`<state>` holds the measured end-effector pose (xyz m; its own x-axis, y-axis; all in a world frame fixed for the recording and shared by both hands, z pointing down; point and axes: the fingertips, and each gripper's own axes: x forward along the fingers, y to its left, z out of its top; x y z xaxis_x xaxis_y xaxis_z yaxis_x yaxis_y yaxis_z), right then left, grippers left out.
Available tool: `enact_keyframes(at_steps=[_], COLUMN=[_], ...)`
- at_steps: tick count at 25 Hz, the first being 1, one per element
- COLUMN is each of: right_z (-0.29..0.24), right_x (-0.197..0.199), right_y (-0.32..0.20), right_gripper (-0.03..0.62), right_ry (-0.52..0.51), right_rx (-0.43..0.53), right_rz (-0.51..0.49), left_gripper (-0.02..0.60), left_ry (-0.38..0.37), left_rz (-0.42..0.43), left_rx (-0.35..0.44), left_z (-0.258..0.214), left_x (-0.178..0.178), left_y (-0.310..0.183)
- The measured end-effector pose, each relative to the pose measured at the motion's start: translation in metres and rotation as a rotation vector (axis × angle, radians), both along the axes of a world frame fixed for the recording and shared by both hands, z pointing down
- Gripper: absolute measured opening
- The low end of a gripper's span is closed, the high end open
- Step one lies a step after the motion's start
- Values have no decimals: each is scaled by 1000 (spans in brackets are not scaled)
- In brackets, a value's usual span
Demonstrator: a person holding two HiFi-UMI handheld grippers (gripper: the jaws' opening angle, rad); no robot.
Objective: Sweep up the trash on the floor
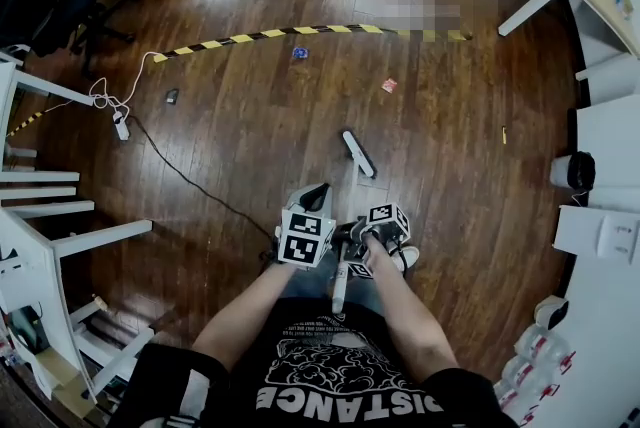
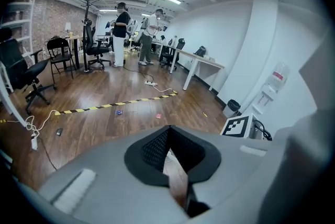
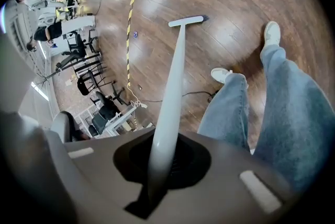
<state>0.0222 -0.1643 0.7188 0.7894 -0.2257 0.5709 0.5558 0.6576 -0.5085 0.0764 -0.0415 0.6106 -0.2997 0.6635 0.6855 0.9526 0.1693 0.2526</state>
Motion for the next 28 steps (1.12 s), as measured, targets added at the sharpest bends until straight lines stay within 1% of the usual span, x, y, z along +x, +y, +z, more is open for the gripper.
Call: enact_keyframes(at_steps=[2,4,7,11,16,22,25,28], right_z=[-7,-15,-21,-29,-32,-31,-32,-31], right_x=[-10,-25,-50,-86,-141,-218,-259,-303], right_y=[3,3,6,18,46,87,107,128], right_gripper=[11,10,8,2,1,2,2,0], right_ry=[9,4,-22,-62,-97,-127,-135,-155], right_rx=[-8,-27,-68,-114,-165,-206,-213,-219], right_rz=[27,28,13,33,60,98,116,112], left_gripper=[5,5,5,5,5,5,5,5], left_ry=[-10,-24,-43,-62,-77,-59,-60,-62], left_rz=[18,44,93,159,229,271,290,322], left_rx=[-5,-13,-32,-42,-49,-74,-73,-76], left_z=[-3,-6,-15,-25,-32,-37,-40,-44], left_x=[-9,-23,-48,-82,-138,-204,-243,-287], left_y=[4,6,12,18,37,73,93,116])
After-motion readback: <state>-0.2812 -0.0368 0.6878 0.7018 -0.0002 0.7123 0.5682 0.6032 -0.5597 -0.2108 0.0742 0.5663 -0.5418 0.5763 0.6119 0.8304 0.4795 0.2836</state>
